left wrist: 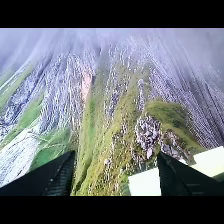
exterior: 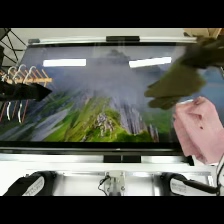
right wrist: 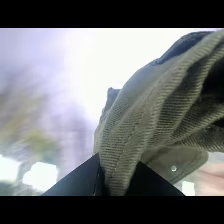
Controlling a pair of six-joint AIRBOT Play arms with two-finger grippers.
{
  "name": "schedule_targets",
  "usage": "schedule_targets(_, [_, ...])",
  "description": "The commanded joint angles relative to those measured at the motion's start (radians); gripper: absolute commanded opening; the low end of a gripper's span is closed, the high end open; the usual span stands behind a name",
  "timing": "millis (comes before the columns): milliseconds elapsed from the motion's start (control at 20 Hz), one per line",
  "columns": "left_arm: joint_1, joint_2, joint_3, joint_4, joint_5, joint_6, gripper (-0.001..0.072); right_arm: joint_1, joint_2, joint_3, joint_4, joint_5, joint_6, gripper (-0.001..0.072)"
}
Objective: Fold the shirts.
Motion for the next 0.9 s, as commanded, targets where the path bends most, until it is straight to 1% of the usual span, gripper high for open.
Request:
schedule_targets(0, [0.001,0.001,-0.002,0.0,-0.011,-0.001,0.0604,-0.162,0.01,0.097,-0.084,0.081,0.001,0.0076])
schedule_targets(150, [0.001,0.001,-0.002,-0.001,-0.011,-0.001,0.0604,-0.272,0.042,0.097,-0.085,0.076,-0.004,0.0075])
schedule_targets(350, [0.001,0.001,-0.002,-0.001,-0.013,-0.001,0.0604,-0.383,0.097,0.097,-0.124,0.119,-0.005,0.0076])
schedule_targets(400, [0.001,0.001,-0.002,-0.002,-0.013,-0.001,0.0604,-0.406,0.111,0.097,-0.15,0.151,-0.011,0.0076])
schedule_targets(550, [0.001,0.001,-0.002,-0.002,-0.013,0.0,0.0604,-0.461,0.122,0.084,-0.193,0.323,-0.006,0.0076])
schedule_targets(600, [0.001,0.001,-0.002,-0.002,-0.013,-0.001,0.0604,-0.484,0.135,0.047,-0.188,0.323,0.008,0.0076])
schedule_targets(700, [0.001,0.001,-0.002,-0.002,-0.019,-0.001,0.0604,-0.519,0.169,-0.06,-0.263,0.323,0.017,0.0076])
schedule_targets(750, [0.001,0.001,-0.002,-0.002,-0.023,0.0,0.0604,-0.538,0.196,-0.14,-0.3,0.323,0.018,0.0077])
schedule_targets(850, [0.001,0.001,-0.002,-0.002,-0.022,-0.002,0.0604,-0.576,0.259,-0.333,-0.323,0.323,0.018,0.0077])
